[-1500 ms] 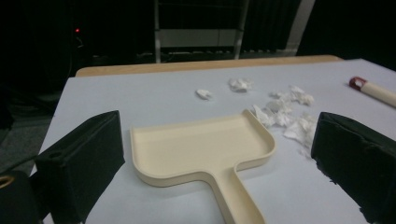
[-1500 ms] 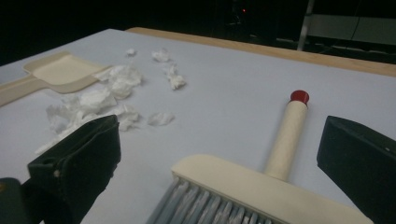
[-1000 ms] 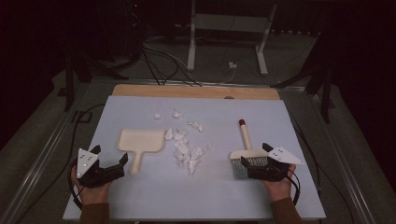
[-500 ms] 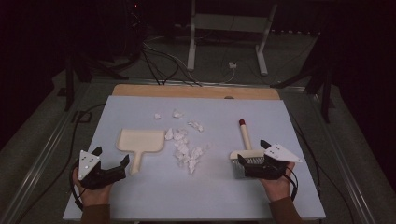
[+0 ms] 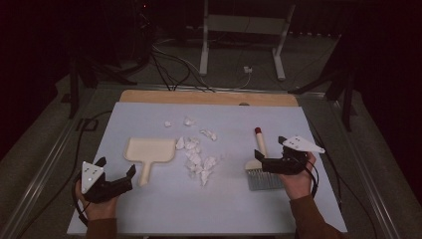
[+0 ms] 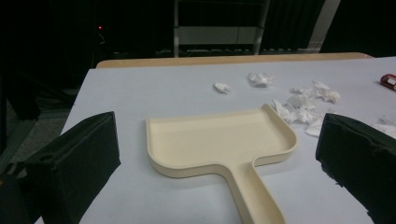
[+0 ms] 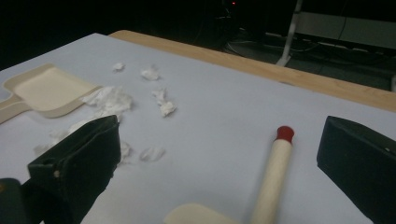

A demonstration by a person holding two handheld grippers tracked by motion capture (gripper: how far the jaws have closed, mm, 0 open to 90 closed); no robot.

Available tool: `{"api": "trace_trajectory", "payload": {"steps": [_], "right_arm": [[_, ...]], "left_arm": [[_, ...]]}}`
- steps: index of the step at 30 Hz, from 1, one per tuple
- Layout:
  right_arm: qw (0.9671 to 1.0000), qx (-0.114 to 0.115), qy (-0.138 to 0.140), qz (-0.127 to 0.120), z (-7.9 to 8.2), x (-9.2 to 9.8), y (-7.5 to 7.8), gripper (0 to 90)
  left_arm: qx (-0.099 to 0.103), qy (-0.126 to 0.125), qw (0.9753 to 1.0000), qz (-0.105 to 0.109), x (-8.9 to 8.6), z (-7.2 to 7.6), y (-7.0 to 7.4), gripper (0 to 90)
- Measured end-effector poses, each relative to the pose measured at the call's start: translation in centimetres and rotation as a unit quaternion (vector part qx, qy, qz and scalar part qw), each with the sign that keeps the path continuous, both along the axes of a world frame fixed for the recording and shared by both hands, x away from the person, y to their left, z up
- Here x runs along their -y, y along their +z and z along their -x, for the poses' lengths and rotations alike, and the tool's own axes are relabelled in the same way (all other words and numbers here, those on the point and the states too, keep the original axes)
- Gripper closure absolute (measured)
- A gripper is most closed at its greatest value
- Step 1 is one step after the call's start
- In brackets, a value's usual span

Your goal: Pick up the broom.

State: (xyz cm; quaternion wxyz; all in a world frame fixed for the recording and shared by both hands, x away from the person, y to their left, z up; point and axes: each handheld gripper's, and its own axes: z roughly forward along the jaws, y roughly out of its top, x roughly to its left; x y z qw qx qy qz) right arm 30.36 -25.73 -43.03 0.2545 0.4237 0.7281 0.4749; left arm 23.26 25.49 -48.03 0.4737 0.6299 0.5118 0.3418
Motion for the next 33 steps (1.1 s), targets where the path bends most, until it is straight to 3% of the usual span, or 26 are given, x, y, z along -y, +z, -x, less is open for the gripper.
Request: {"api": "trace_trajectory", "payload": {"steps": [21,28,33], "right_arm": [[0.9993,-0.021,-0.025,0.018,-4.2,-0.3,1.3,0.0],[0.9990,-0.022,-0.027,0.027,-5.2,-0.5,1.1,0.0],[0.9989,-0.028,-0.032,0.020,-6.0,-0.6,0.6,0.0]], "left_arm": [[0.000,0.004,1.0000,-0.006,0.2,0.0,-0.2,0.5],[0.002,0.007,1.0000,-0.005,0.2,0.0,-0.2,0.5],[0.000,0.006,1.0000,-0.004,0.1,0.0,-0.3,0.5]]}}
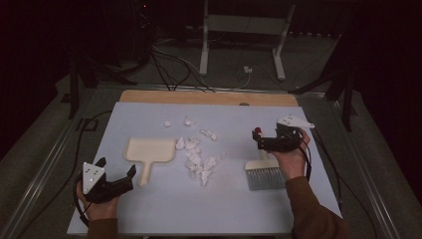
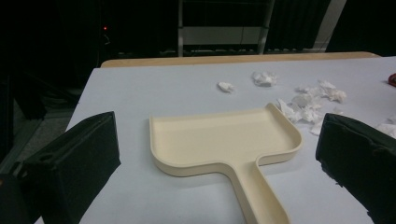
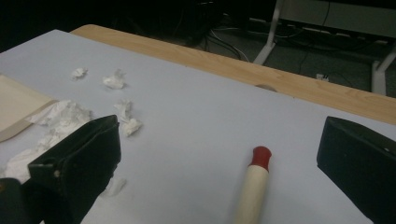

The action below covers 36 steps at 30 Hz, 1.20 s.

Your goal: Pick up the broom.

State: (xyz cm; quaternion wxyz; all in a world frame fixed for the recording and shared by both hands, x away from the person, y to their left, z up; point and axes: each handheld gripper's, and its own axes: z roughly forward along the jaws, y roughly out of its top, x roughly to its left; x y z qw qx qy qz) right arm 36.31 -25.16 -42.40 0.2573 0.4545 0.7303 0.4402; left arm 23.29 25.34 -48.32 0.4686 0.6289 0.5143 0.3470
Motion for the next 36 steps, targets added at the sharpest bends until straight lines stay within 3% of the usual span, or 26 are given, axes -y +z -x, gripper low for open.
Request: {"api": "trace_trajectory", "payload": {"steps": [13,36], "right_arm": [[0.9998,0.004,-0.014,0.012,-1.9,-0.2,-0.1,0.0],[0.9974,-0.049,-0.040,0.035,-6.2,-0.9,-2.5,0.0]], "left_arm": [[0.002,0.001,1.0000,0.001,0.0,0.1,0.0,0.6],[0.001,0.000,1.0000,0.002,0.1,0.0,-0.1,0.5]]}}
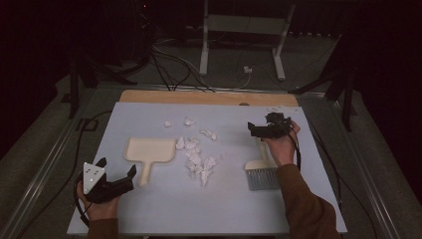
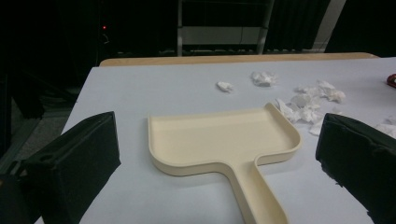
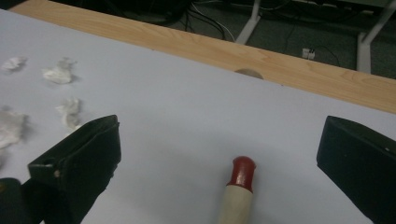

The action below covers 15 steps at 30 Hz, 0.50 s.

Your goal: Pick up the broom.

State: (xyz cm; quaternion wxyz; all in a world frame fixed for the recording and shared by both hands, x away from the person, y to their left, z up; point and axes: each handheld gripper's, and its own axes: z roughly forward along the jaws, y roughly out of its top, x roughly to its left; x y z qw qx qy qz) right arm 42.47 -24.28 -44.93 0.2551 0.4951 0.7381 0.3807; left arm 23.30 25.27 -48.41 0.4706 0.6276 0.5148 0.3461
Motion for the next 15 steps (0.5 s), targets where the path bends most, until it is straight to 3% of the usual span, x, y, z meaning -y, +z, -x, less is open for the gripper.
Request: {"api": "trace_trajectory", "payload": {"steps": [15], "right_arm": [[0.9992,-0.037,-0.013,0.005,-1.7,0.1,-1.6,0.0]], "left_arm": [[-0.001,0.000,1.0000,0.000,0.0,0.0,0.0,0.6]]}}
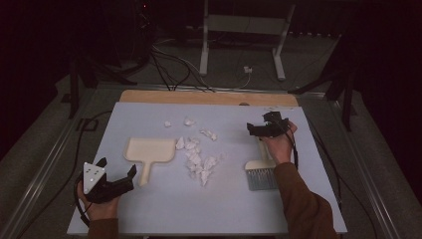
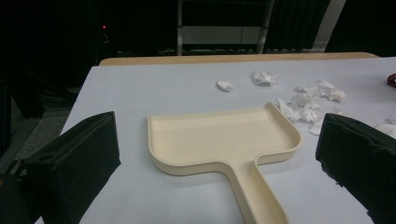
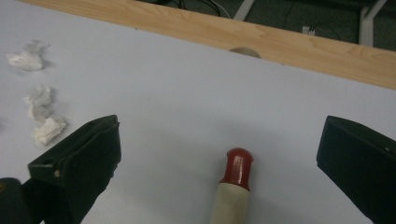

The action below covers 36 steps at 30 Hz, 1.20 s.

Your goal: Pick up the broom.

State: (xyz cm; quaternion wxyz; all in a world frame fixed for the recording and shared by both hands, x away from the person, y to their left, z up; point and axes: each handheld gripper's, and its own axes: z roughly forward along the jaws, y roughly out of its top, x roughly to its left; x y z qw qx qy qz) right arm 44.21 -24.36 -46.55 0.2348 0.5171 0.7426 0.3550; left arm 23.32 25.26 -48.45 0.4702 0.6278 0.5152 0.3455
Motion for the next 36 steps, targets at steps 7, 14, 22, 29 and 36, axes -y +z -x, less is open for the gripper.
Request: {"api": "trace_trajectory", "payload": {"steps": [7,14,22,29,36], "right_arm": [[0.9999,-0.009,-0.007,0.005,-0.8,-0.2,0.0,0.0],[0.9994,-0.030,-0.016,0.001,-1.7,-0.2,-0.7,0.0],[0.9986,-0.043,-0.027,0.011,-2.2,-0.4,-1.6,1.5],[0.9960,-0.075,-0.046,0.017,-2.6,-0.1,-2.3,13.6],[0.9929,-0.104,-0.053,0.022,-2.9,-0.4,-3.2,39.4]], "left_arm": [[0.000,0.002,1.0000,0.001,-0.1,0.0,0.0,0.5],[0.001,0.002,1.0000,0.002,-0.1,0.0,0.0,0.6],[0.001,0.003,1.0000,0.003,-0.2,0.1,0.0,0.6],[0.001,0.003,1.0000,0.003,-0.2,0.1,0.0,0.6],[0.001,0.003,1.0000,0.004,-0.3,0.1,0.0,0.6]]}}
